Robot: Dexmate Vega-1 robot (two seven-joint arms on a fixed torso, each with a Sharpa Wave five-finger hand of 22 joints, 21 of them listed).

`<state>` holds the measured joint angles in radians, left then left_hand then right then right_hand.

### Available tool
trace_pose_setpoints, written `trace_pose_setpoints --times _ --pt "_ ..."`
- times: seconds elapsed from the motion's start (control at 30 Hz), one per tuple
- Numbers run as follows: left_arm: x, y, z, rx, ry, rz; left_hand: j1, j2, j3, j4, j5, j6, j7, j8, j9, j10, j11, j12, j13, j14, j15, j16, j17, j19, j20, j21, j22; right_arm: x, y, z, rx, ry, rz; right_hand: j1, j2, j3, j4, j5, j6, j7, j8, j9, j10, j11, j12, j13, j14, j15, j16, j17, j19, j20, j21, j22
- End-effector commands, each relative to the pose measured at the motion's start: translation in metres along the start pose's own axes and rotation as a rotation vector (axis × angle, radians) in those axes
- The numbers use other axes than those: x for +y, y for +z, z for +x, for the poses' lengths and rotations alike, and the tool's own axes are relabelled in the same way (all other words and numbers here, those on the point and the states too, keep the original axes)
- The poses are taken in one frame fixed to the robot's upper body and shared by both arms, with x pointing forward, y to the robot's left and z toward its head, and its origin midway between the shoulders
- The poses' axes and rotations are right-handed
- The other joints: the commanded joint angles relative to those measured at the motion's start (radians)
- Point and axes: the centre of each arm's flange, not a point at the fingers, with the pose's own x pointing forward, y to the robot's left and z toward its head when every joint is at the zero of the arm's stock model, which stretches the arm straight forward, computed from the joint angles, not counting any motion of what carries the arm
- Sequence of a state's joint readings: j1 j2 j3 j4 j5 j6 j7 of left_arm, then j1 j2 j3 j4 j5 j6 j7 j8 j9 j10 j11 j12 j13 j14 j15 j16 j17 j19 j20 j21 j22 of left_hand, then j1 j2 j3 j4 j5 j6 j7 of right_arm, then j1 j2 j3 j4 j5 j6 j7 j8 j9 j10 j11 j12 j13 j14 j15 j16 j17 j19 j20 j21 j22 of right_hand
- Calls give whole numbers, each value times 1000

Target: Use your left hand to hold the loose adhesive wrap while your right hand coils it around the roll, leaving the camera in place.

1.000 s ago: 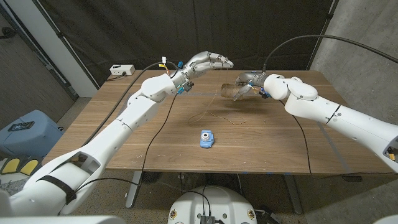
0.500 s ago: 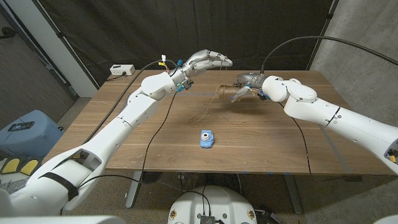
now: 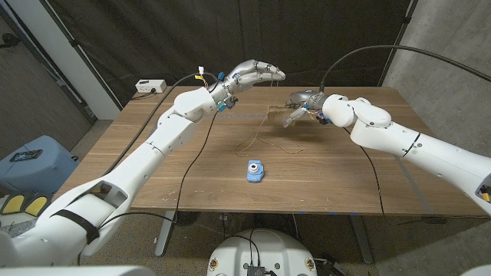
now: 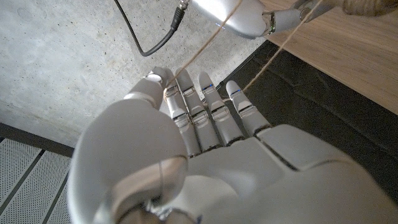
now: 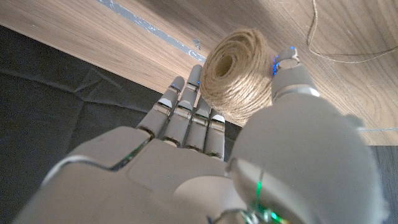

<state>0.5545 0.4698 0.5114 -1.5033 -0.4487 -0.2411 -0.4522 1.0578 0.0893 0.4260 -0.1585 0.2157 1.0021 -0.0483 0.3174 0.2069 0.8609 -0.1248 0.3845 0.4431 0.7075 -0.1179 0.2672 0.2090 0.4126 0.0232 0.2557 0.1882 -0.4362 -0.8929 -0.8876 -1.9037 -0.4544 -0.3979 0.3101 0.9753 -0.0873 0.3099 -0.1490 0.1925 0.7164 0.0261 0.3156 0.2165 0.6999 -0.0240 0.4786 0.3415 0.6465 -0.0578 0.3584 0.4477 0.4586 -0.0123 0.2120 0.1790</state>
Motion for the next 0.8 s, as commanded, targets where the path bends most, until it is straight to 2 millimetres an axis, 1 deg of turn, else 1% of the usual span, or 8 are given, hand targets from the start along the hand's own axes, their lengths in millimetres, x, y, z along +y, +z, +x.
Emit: trace_pose_setpoints --times 0.03,0.33,0.53,0.6,0.8 --pt "6 -3 2 2 0 -12 1 10 -4 -1 9 2 5 -5 2 8 -14 -2 3 1 -7 1 4 11 1 8 5 0 7 1 -23 3 -10 67 116 2 -2 6 146 -137 4 3 139 -133 5 6 8 -155 -3 2 9 -1 3 3" --pt "10 -2 4 -6 -5 -7 0 10 -4 -1 10 -2 5 -7 2 5 -8 -4 7 -2 -6 -2 3 11 1 8 5 4 10 2 -29 10 -11 67 116 1 -3 6 145 -139 3 3 138 -133 5 7 9 -155 -3 4 10 -1 4 3" --pt "12 -3 4 -3 -1 -7 -1 8 -5 -1 9 -4 4 -8 2 3 -11 -6 9 -5 -6 -4 3 10 2 7 5 5 10 1 -25 13 -10 67 115 2 -3 6 144 -139 2 3 139 -132 4 7 10 -154 -6 2 10 -1 3 3" --pt "13 -4 4 -2 2 -5 -2 8 -6 0 9 -5 5 -9 2 5 -15 -6 10 -6 -5 -4 3 10 2 7 5 6 10 0 -25 13 -10 67 115 2 -3 6 144 -138 3 3 138 -133 3 7 9 -155 -6 3 10 -1 3 3" --pt "15 -4 3 -3 8 1 -2 8 -6 -1 9 -6 3 -9 2 4 -14 -6 11 -6 -6 -4 3 10 3 7 5 7 14 -4 -35 11 -10 67 115 1 -3 6 146 -138 3 3 137 -133 2 7 9 -155 -6 5 10 -1 3 3"
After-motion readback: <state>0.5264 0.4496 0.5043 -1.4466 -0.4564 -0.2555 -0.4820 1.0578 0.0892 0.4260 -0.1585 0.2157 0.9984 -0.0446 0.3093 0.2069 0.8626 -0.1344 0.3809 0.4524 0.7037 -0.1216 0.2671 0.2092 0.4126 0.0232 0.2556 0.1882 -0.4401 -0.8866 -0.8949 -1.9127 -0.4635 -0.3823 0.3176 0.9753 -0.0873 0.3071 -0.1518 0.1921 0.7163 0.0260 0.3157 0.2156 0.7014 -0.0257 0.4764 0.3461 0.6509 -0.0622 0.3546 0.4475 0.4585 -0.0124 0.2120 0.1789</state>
